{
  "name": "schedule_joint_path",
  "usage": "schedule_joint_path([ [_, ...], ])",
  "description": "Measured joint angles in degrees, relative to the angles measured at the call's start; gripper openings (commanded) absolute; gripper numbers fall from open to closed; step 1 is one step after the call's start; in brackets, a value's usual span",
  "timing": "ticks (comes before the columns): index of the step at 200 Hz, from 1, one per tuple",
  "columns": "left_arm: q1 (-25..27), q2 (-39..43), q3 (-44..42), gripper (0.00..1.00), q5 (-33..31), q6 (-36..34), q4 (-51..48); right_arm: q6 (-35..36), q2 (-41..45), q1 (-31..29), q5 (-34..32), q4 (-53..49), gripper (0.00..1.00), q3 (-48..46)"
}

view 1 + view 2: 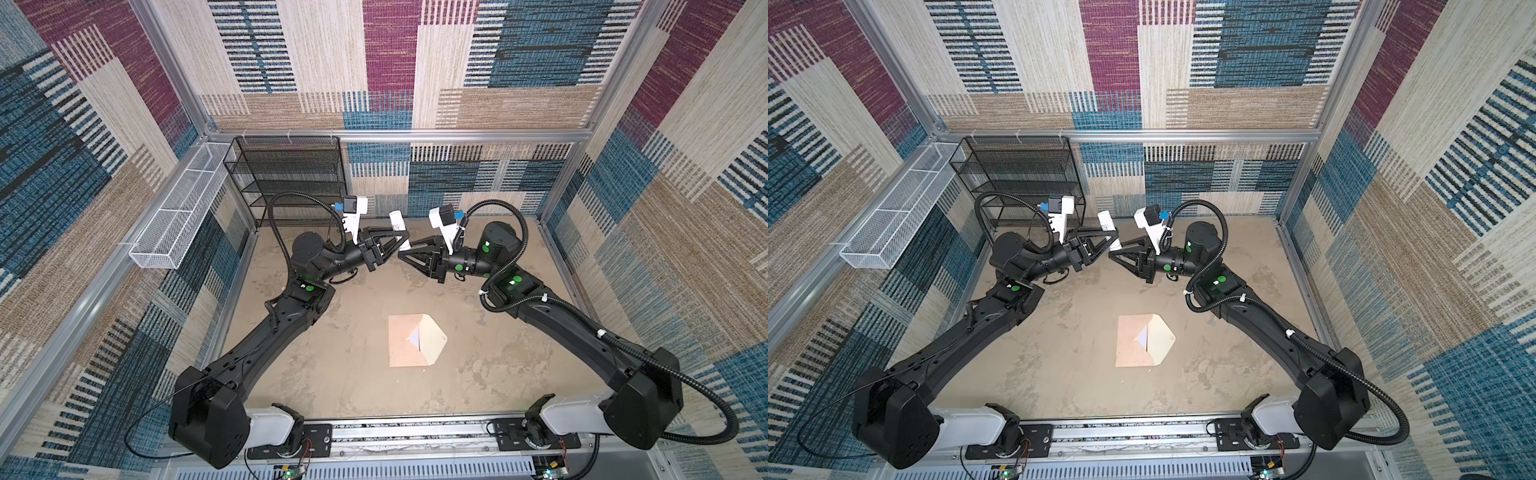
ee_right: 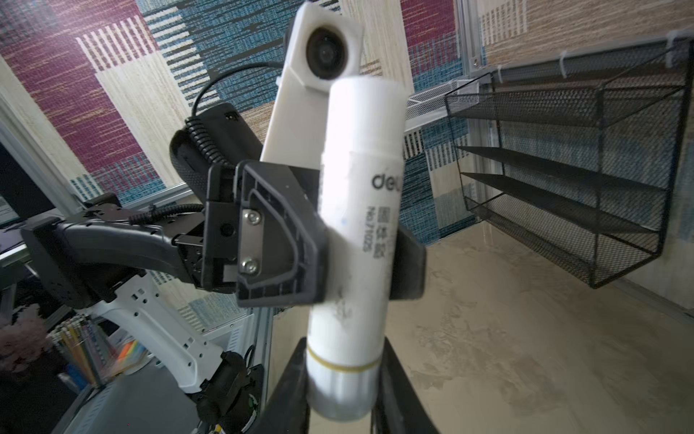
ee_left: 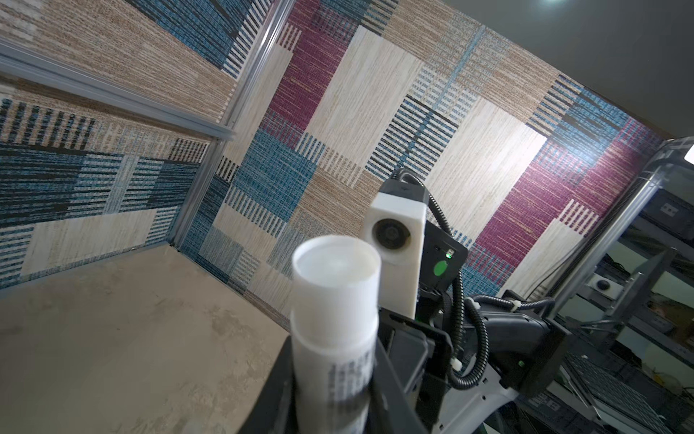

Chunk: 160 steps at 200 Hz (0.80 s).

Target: Place the letter into the envelope and seal it

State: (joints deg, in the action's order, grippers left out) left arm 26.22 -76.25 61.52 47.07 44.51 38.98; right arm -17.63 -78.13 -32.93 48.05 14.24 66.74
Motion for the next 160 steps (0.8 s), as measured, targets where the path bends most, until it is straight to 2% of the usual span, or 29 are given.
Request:
schedule_joint_path([
  [12,0.13,0.28,0.33,0.00,1.57,0.46,-0.85,0.61,-0.24,-0.02,2.93,-0.52,0.51,0.17],
  [34,0.39,1.42,0.76,0.00,2.19,-0.15,-4.13,3.50,-0.07,-0.33,5.25,-3.48,0.62,0.20],
  [65,0.20,3.26,1.70,0.00,-5.29,-5.22,-10.91,9.09,1.68,-0.11,1.16,-6.27,0.67,-2.67],
  [84,0.46,3.43,3.28,0.00,-12.61,-8.70,-15.21,11.78,3.21,-0.66,-4.79,-6.60,0.67,-5.75],
  [115,2.34,2.14,6.38,0.00,-25.83,-13.31,-20.57,17.07,4.98,-5.38,-19.52,-3.82,0.64,-8.87],
  [160,7.32,-1.44,9.29,0.00,-38.77,-16.70,-23.89,23.96,2.89,-11.02,-42.45,5.38,0.63,-8.83],
])
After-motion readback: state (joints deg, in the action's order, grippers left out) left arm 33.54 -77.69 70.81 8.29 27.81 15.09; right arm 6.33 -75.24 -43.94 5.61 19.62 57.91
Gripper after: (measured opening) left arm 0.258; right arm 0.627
